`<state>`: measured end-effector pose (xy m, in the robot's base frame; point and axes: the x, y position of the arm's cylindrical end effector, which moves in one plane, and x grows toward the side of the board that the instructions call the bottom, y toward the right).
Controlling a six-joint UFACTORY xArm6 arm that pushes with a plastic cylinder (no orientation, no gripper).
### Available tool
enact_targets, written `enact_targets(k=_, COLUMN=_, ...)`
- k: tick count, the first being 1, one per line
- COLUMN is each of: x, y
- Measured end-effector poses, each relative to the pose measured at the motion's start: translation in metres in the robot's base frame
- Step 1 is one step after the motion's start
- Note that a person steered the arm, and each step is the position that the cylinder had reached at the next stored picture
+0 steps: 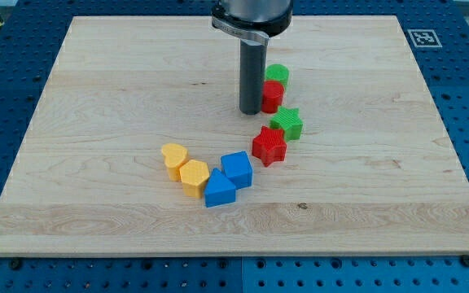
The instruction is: Move your arm closer to the green circle
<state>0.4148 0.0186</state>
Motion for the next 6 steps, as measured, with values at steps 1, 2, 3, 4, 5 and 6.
enact_targets(k=1, x=0.037, y=-0.005)
enact_targets(k=2, x=0.019, y=-0.014)
enact_targets(k=3, x=-0.051, y=-0.014)
enact_targets(k=4, x=-0.1, y=-0.002)
enact_targets(k=5, x=-0.118, y=0.018)
enact_targets(k=6, x=-0.118, y=0.038)
